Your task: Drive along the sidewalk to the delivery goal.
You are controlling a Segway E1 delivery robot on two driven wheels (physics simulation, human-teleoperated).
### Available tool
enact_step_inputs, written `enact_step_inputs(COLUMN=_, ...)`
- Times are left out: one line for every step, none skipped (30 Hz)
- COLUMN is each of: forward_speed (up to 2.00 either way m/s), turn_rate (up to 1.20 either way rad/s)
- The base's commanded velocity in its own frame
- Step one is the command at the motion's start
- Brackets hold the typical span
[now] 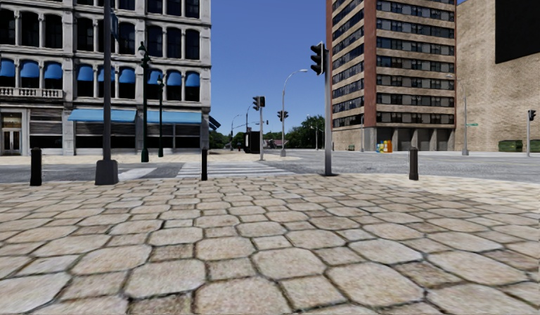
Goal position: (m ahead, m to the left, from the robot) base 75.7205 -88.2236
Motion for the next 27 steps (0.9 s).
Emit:
enact_step_inputs(forward_speed=2.00, turn_rate=0.00)
enact_step_inputs(forward_speed=2.00, turn_rate=0.00)
enact_step_inputs(forward_speed=2.00, turn_rate=0.00)
enact_step_inputs(forward_speed=2.00, turn_rate=0.00)
enact_step_inputs(forward_speed=2.00, turn_rate=0.00)
enact_step_inputs(forward_speed=2.00, turn_rate=0.00)
enact_step_inputs(forward_speed=2.00, turn_rate=0.00)
enact_step_inputs(forward_speed=2.00, turn_rate=0.00)
enact_step_inputs(forward_speed=2.00, turn_rate=0.00)
enact_step_inputs(forward_speed=2.00, turn_rate=0.00)
enact_step_inputs(forward_speed=2.00, turn_rate=0.00)
enact_step_inputs(forward_speed=2.00, turn_rate=0.00)
enact_step_inputs(forward_speed=2.00, turn_rate=0.00)
enact_step_inputs(forward_speed=2.00, turn_rate=0.00)
enact_step_inputs(forward_speed=2.00, turn_rate=0.00)
enact_step_inputs(forward_speed=2.00, turn_rate=0.00)
enact_step_inputs(forward_speed=2.00, turn_rate=0.00)
enact_step_inputs(forward_speed=2.00, turn_rate=0.00)
enact_step_inputs(forward_speed=2.00, turn_rate=0.00)
enact_step_inputs(forward_speed=2.00, turn_rate=0.00)
enact_step_inputs(forward_speed=2.00, turn_rate=0.00)
enact_step_inputs(forward_speed=2.00, turn_rate=0.00)
enact_step_inputs(forward_speed=2.00, turn_rate=0.00)
enact_step_inputs(forward_speed=2.00, turn_rate=0.00)
enact_step_inputs(forward_speed=2.00, turn_rate=0.00)
enact_step_inputs(forward_speed=2.00, turn_rate=0.00)
enact_step_inputs(forward_speed=2.00, turn_rate=0.00)
